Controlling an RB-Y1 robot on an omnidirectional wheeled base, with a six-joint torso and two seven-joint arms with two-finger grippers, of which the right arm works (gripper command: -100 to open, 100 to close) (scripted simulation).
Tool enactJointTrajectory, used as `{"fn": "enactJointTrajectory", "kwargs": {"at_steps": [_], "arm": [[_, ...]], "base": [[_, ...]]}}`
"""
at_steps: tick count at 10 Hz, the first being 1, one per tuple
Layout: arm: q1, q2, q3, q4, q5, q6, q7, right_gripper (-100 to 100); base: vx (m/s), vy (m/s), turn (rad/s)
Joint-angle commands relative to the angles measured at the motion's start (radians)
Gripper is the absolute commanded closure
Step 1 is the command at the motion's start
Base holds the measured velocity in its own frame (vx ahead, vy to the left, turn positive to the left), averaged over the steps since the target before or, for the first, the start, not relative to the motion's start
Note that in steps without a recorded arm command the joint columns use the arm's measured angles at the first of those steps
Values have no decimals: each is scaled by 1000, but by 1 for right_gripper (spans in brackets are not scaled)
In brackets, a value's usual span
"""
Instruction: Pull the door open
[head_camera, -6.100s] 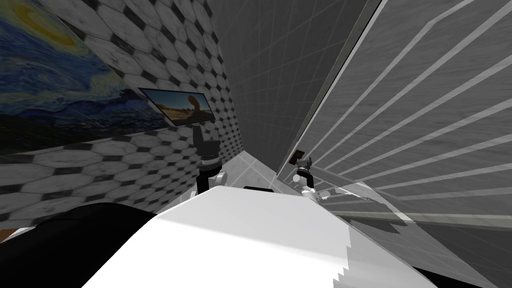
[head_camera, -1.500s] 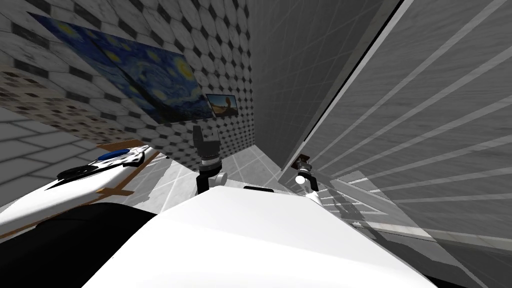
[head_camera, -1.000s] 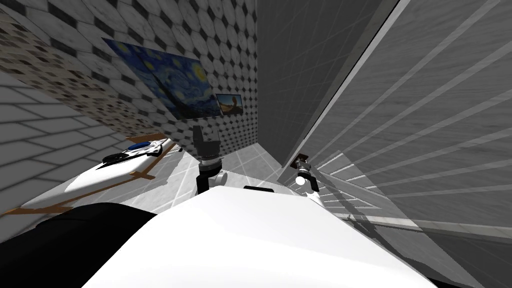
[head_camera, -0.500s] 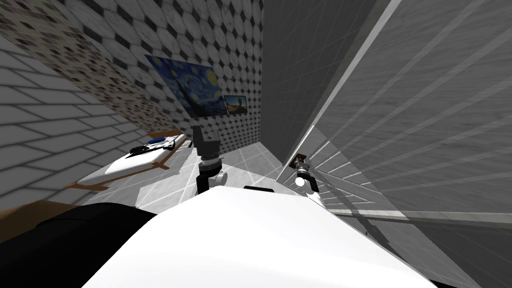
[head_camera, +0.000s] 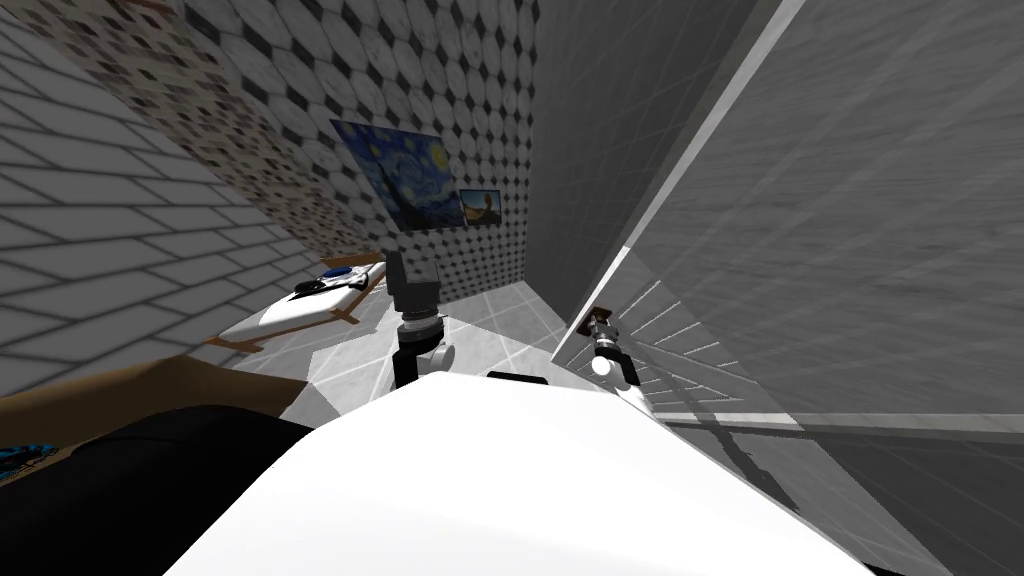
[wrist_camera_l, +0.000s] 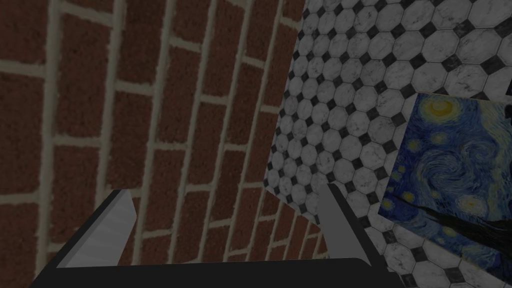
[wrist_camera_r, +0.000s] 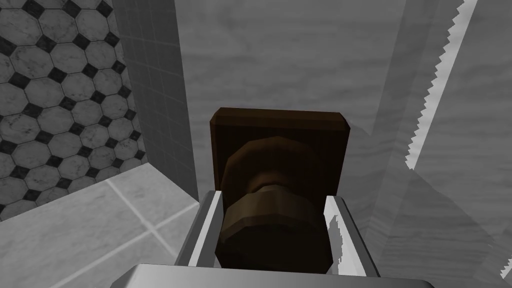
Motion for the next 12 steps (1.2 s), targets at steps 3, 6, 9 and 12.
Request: {"fn": "enactJointTrajectory", "kwargs": {"at_steps": [3, 6, 9, 12], "arm": [[19, -27, 36, -17, 4, -7, -30, 100], [32, -47, 61, -30, 6, -13, -52, 100], [43, -62, 80, -37, -1, -19, -57, 100], [59, -88, 106, -52, -11, -34, -70, 100]], "base": [[-192, -35, 108], [-221, -34, 101], [-138, -28, 108], [-201, -45, 137]]}}
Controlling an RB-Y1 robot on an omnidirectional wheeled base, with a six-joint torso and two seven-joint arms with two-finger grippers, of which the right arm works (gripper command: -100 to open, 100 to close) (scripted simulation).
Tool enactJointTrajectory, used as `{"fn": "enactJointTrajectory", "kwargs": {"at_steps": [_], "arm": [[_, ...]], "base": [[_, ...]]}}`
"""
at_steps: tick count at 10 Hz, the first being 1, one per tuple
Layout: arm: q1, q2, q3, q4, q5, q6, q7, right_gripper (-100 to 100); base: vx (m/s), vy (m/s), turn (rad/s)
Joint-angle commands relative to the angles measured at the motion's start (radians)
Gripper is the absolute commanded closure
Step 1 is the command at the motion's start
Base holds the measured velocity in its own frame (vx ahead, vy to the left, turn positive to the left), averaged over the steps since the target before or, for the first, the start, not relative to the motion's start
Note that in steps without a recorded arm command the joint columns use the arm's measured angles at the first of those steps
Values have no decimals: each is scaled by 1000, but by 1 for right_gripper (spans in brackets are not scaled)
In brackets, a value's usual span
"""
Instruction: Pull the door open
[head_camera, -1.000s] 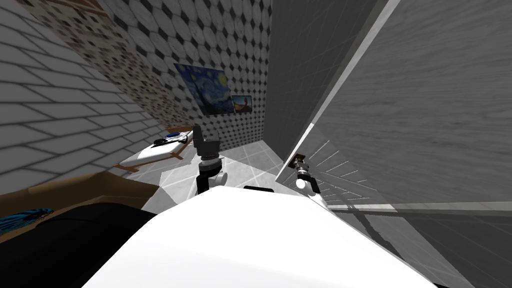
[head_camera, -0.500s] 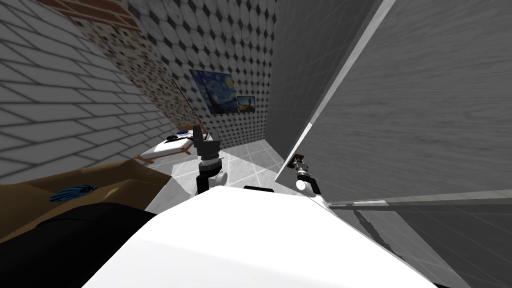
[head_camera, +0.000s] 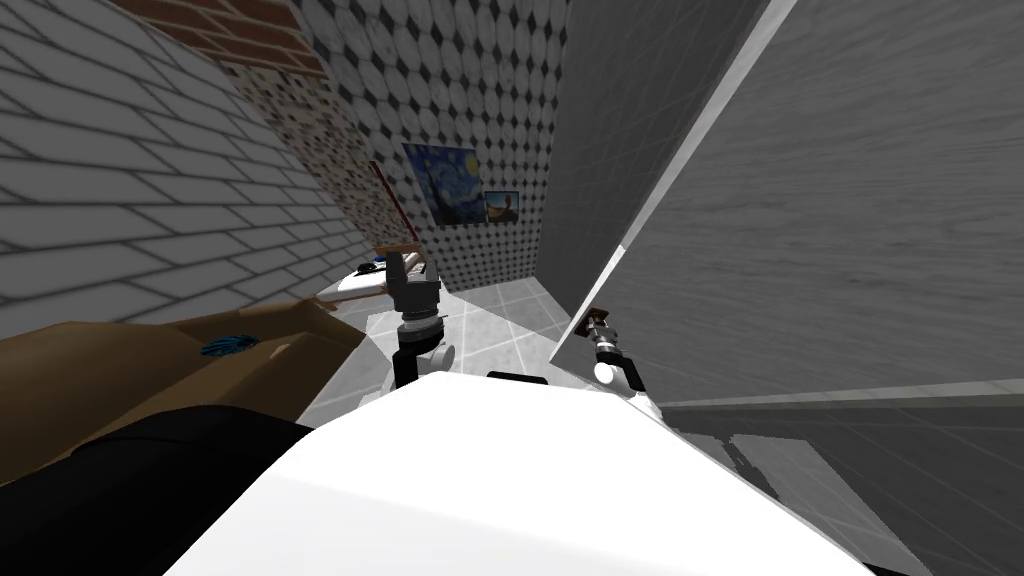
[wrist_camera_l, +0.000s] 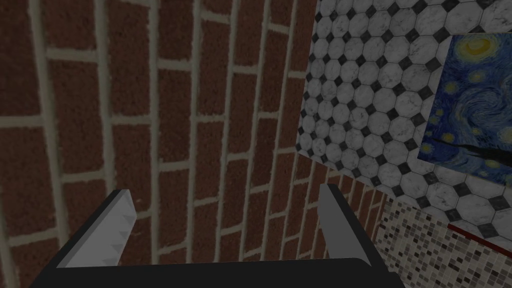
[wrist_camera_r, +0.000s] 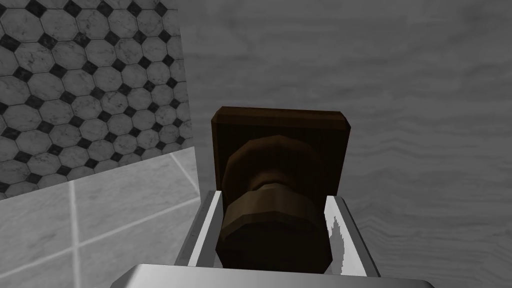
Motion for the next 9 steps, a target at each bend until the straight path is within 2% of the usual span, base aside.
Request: {"fn": "enactJointTrajectory", "kwargs": {"at_steps": [1, 6, 7, 8, 9], "arm": [[12, -13, 17, -10, -6, -8, -6, 100], [36, -52, 55, -32, -21, -29, -25, 100], [33, -49, 50, -29, -19, -25, -22, 100], [42, -63, 66, -34, -17, -32, -36, 100], [44, -67, 69, -36, -16, -35, -40, 100]], "base": [[-208, -49, 137], [-201, -35, 115], [-88, -8, 22], [-143, -24, 109], [-177, -31, 122]]}}
